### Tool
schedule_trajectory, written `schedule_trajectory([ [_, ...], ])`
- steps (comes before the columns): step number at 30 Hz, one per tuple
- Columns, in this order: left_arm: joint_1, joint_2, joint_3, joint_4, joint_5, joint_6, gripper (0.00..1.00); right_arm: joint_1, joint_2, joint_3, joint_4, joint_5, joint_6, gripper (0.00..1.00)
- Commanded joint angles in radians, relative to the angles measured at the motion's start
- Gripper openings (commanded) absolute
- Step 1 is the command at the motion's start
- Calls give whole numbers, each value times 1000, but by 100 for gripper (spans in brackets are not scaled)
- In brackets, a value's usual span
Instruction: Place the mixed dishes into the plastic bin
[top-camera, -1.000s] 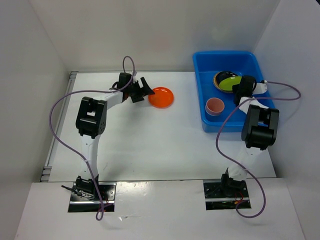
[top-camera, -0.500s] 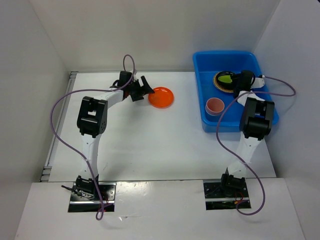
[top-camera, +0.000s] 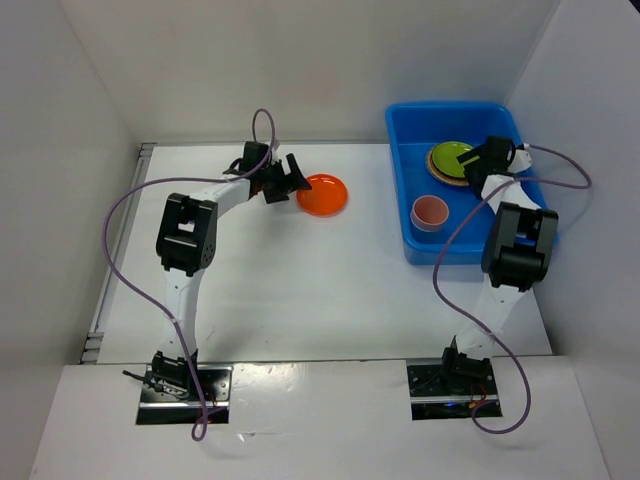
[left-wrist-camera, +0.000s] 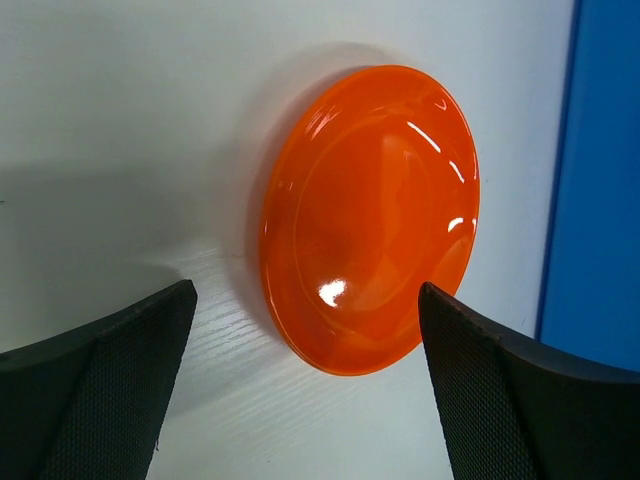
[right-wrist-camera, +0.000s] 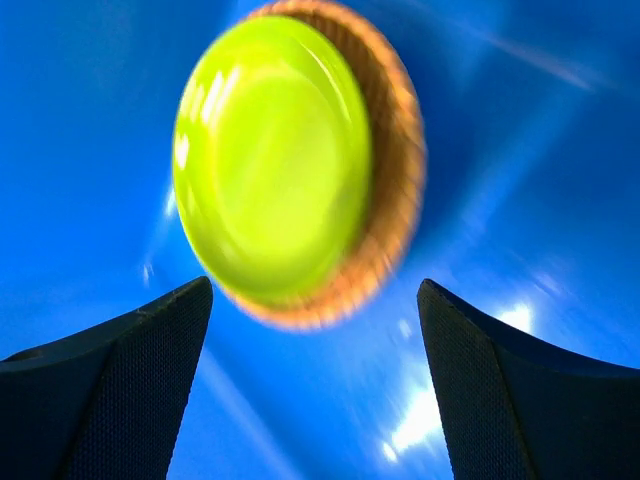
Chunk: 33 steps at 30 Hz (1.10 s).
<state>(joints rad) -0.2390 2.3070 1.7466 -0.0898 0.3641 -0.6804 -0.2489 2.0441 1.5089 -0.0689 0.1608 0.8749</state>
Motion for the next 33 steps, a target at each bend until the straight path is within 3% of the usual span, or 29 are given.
schedule_trajectory([
  [1,-5,9,-18,31,22,-7,97,-9,-214,-85,-46,42,-100,88],
  [5,-5,9,-52,94,42,-36,96,-9,-427,-203,-20,42,-138,92],
  [11,-5,9,-99,150,55,-76,90,0,-689,-349,67,-95,-172,93],
  [21,-5,19,-140,202,110,-119,83,117,-766,-340,69,-293,-267,94],
  [26,-14,28,-173,274,90,-189,72,178,-775,-308,78,-401,-316,94],
  [30,-23,28,-202,328,42,-246,58,201,-776,-290,87,-487,-339,95],
  [33,-23,28,-216,361,42,-278,40,224,-762,-251,55,-541,-375,95],
])
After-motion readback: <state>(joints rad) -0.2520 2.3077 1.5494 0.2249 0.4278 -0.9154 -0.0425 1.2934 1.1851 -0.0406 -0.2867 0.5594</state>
